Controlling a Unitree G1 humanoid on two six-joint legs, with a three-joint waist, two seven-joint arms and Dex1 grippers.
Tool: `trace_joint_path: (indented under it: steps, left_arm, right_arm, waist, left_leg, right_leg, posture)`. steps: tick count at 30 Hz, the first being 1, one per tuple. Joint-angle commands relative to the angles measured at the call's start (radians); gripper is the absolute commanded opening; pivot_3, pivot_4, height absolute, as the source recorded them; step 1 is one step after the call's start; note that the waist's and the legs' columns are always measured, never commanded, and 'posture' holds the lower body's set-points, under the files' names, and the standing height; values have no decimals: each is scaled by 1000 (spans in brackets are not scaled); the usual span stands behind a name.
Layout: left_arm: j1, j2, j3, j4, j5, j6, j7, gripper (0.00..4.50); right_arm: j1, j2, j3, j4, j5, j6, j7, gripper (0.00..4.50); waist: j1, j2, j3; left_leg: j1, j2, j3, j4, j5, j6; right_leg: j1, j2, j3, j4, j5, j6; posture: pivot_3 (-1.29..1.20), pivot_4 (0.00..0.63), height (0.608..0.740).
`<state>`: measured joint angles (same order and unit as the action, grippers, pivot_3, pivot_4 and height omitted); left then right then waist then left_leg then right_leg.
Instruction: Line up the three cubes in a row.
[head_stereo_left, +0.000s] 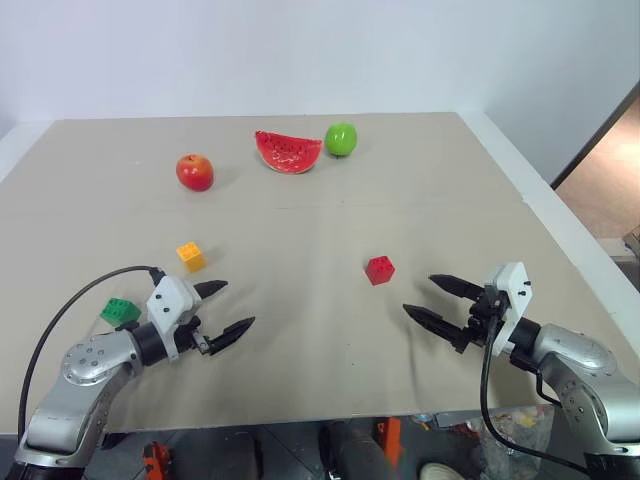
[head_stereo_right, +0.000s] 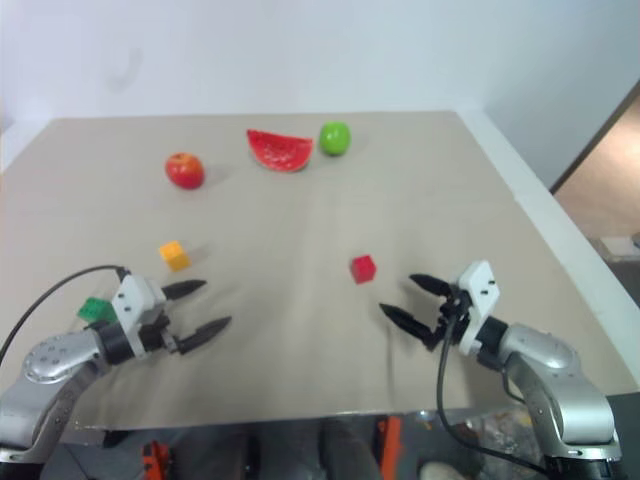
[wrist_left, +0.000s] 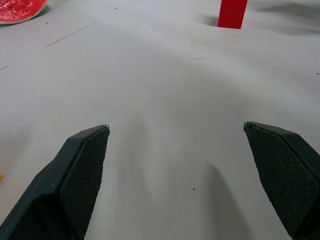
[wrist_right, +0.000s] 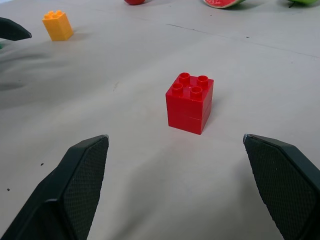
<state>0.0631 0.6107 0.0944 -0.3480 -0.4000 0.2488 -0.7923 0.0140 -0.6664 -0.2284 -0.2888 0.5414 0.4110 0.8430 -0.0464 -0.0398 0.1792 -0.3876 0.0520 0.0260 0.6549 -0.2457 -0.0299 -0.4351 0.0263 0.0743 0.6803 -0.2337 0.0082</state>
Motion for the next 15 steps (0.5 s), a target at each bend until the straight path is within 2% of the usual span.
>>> trace_joint_path:
  steps: [1,4,7,15]
  left_arm:
    - [0,-45,0,-3,7,-72,17,4467]
    - [32,-142,-3,-6,7,-167,55,4467]
    - [49,-180,9,-23,3,-178,80,4467]
    - [55,-141,26,-21,-12,-165,71,4467]
  right_arm:
    - [-10,-3,-16,-4,-11,-31,-2,4500]
    - [-5,10,-5,-5,-25,-46,-10,4500]
    - [-6,17,-9,-12,-21,-43,-17,4500]
    - [5,32,-23,-48,4,-20,-47,4500]
  waist:
    - [0,0,0]
    - [0,1,-1]
    - [0,1,-1]
    - [0,1,-1]
  left_leg:
    - [0,0,0,0,0,0]
    - [0,-1,1,0,0,0]
    - [0,-1,1,0,0,0]
    - [1,-1,0,0,0,0]
  right_leg:
    - [0,0,0,0,0,0]
    - [1,-1,1,0,0,1]
    - [0,-1,1,0,1,1]
    - [1,-1,1,0,1,1]
  posture:
    - [0,150,740]
    - [0,150,740]
    - [0,150,740]
    - [0,150,740]
